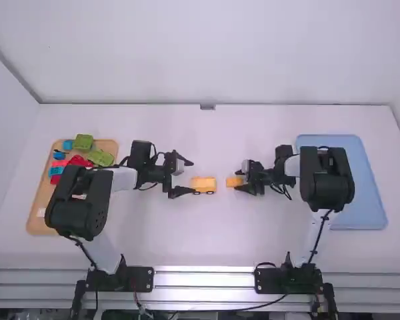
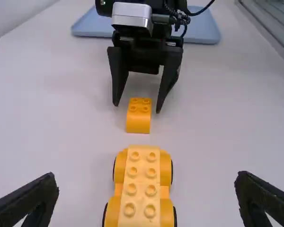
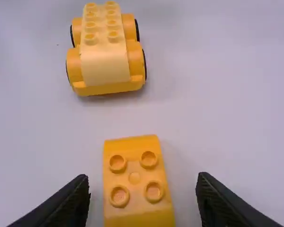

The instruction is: Assemble lego blocks to make yellow taxi

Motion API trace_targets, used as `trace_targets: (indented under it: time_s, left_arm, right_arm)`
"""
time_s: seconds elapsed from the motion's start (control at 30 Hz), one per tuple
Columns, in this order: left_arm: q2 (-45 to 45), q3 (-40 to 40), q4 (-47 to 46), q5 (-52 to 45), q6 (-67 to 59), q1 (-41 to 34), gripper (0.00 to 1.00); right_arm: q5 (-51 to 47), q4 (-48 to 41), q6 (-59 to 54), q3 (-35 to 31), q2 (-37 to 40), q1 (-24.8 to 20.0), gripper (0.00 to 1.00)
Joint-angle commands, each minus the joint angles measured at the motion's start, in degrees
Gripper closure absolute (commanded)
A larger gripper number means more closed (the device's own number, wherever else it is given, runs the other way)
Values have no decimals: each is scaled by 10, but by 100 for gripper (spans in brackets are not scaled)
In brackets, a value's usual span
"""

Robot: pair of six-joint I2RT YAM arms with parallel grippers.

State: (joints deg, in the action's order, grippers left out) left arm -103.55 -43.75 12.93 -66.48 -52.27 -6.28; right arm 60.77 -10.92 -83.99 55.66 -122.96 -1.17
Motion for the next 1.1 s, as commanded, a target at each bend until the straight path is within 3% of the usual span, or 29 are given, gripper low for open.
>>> trace_targets:
  time_s: [0.0,0.2,0.37,0.67,0.83,1.07]
  left_arm:
    - [-5,6,0,-21,3,-5,1]
    - [-5,7,-2,-21,3,-5,1]
    - [-5,7,-5,-21,4,-5,1]
    - [-12,23,-4,-12,-67,-19,1]
    - [-32,23,9,71,-71,-41,1]
    - [-76,20,75,92,-71,-58,1]
  right_arm:
    - [-7,-2,2,5,-13,5,44]
    - [-11,-2,2,5,-13,7,58]
    - [-12,-2,2,-2,-13,4,79]
    - [13,-74,0,33,-3,6,89]
    - [6,-144,-5,67,12,18,92]
    - [5,-317,-127,143,15,39,94]
